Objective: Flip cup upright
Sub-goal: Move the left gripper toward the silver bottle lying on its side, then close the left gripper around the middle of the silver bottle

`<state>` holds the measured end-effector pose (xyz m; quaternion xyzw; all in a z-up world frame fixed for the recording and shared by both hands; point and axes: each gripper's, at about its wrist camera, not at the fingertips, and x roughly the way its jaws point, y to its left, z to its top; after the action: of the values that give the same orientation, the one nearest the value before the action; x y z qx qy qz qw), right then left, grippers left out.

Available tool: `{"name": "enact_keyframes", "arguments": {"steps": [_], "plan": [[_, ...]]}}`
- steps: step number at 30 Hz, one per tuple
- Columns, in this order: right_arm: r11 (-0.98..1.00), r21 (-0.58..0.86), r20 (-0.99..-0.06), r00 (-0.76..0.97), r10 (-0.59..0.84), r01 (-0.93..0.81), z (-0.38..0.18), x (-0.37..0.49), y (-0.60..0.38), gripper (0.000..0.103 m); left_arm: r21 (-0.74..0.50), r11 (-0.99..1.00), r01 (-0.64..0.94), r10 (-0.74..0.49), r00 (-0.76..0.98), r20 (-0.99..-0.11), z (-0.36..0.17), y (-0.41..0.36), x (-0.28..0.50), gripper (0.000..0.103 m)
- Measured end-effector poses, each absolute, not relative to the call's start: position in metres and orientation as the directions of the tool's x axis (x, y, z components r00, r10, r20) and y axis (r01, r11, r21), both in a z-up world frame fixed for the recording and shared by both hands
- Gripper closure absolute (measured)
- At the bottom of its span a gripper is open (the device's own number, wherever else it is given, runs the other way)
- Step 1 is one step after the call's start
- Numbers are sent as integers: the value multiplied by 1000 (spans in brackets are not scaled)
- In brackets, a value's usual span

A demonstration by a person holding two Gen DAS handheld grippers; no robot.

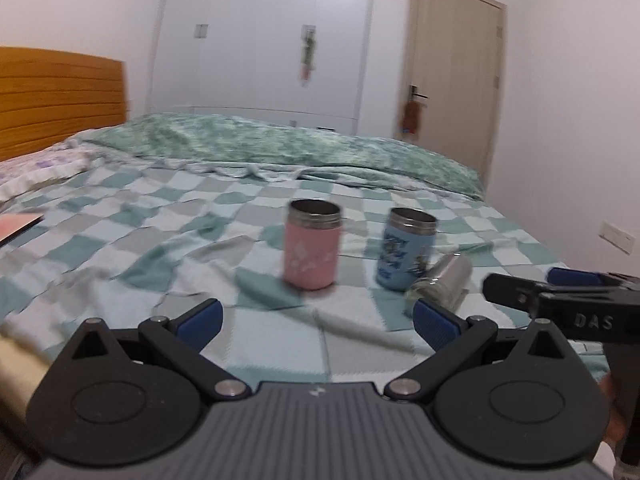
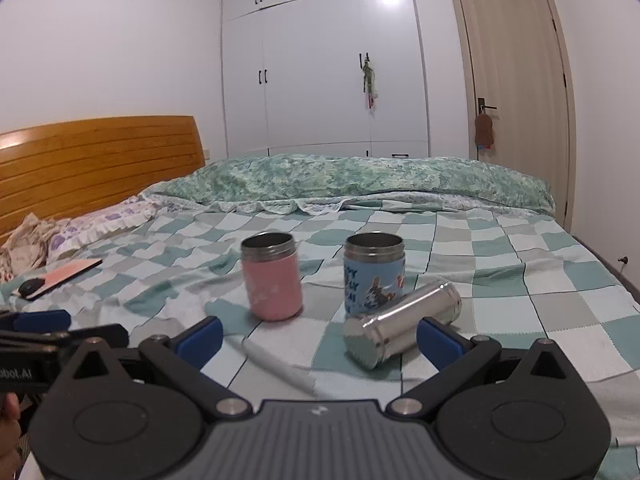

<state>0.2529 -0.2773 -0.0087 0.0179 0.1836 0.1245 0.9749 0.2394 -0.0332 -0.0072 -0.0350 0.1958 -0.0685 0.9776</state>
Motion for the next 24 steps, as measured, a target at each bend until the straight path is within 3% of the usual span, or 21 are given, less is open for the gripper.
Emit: {"name": "enact_keyframes", "arguments": {"steps": [6,9,13,18,24], "plan": [[982,130,-401,898,179,-138,-8,303,-313,0,-36,939,343,-333,876,-350,-11,-76,304,0],[977,187,-418,892,174,-103,-8,331,-344,0,-56,889,454,-434,799,-417,-14,-105,356,0],[968,245,-443,881,165,-58,-12,359,-379,0,-18,862,507,-447,741,-501,-26,-154,411,0],[959,284,-472,868,157,-19,-24,386,-410,0,0,834,551,-438,663,-607,-48,-195,464,16],[950,311,-501,848,173,-10,-45,408,-427,0,2,803,596,-442,597,-669,-60,-222,487,18]]}}
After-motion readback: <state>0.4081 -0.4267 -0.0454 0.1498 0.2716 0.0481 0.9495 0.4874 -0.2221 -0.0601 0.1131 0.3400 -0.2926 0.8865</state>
